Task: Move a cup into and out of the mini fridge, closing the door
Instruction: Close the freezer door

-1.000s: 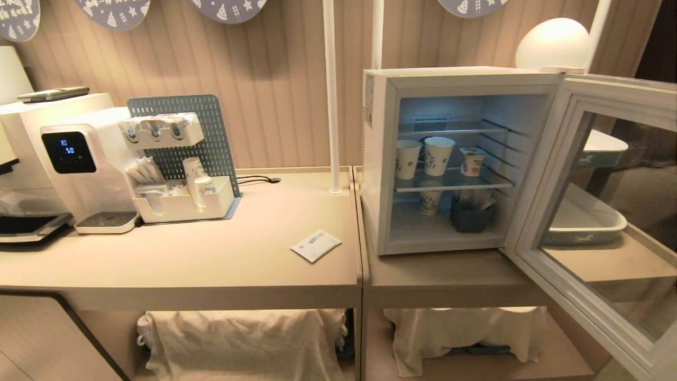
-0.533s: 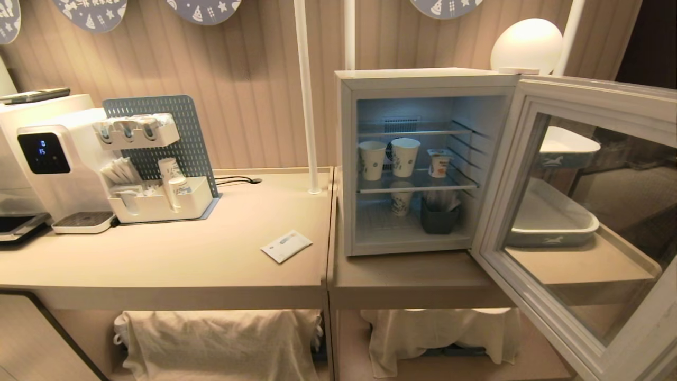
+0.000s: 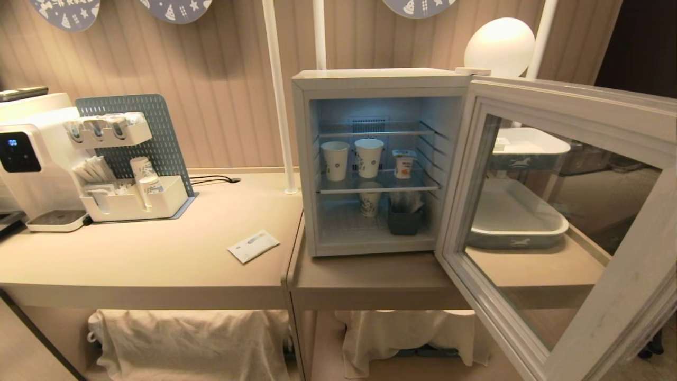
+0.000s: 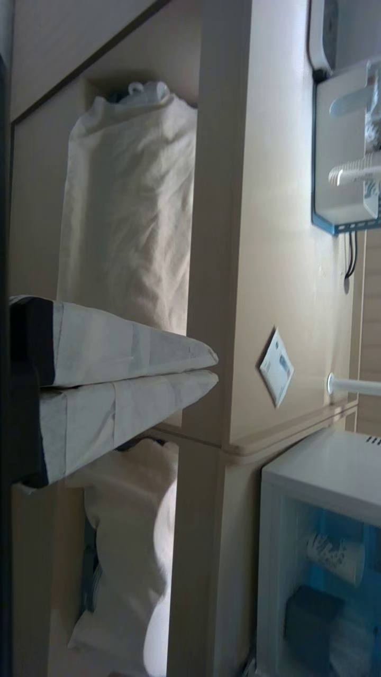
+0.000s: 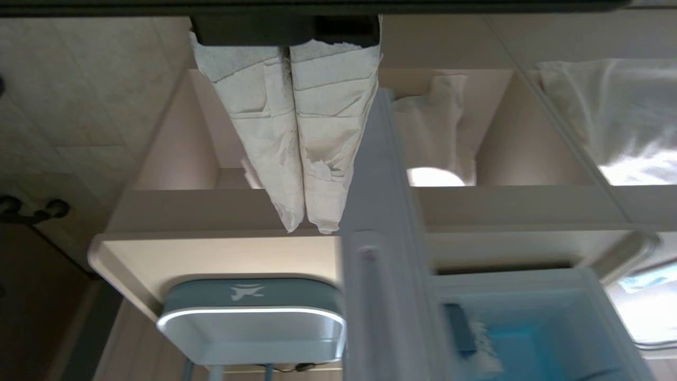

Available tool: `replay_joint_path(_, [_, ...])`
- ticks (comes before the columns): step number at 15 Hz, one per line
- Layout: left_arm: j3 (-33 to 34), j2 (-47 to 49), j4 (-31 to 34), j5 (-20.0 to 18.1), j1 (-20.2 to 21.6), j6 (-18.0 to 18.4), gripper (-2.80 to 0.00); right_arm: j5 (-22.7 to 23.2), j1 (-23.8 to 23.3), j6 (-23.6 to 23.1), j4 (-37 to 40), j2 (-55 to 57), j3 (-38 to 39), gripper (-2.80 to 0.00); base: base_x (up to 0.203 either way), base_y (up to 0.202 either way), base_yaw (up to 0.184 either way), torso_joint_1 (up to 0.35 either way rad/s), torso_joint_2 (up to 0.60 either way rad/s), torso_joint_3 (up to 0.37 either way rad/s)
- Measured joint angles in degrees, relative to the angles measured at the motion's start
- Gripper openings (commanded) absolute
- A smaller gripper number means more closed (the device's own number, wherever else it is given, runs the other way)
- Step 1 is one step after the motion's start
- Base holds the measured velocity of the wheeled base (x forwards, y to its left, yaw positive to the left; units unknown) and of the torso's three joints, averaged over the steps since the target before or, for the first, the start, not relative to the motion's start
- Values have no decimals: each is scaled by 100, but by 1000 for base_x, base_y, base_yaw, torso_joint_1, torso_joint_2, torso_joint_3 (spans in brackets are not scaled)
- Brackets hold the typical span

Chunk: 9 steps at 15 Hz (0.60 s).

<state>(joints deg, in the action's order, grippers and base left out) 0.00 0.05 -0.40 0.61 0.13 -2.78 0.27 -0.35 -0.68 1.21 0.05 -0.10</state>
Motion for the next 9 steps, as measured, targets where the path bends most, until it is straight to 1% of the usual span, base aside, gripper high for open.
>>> replay_joint_path(6, [0, 0, -4, -4, 11, -6, -280, -5, 9, 0, 12, 2, 0, -280, 0, -191, 2, 4, 1, 1])
replay_joint_path(8, [0, 0, -4, -3, 13, -6, -280, -6, 13, 0, 16, 2, 0, -280, 0, -111, 2, 2, 0, 3])
replay_joint_path(9, [0, 0, -1, -4, 11, -7, -280, -5, 10, 1, 9, 2, 0, -280, 0, 0, 0, 0, 0, 0])
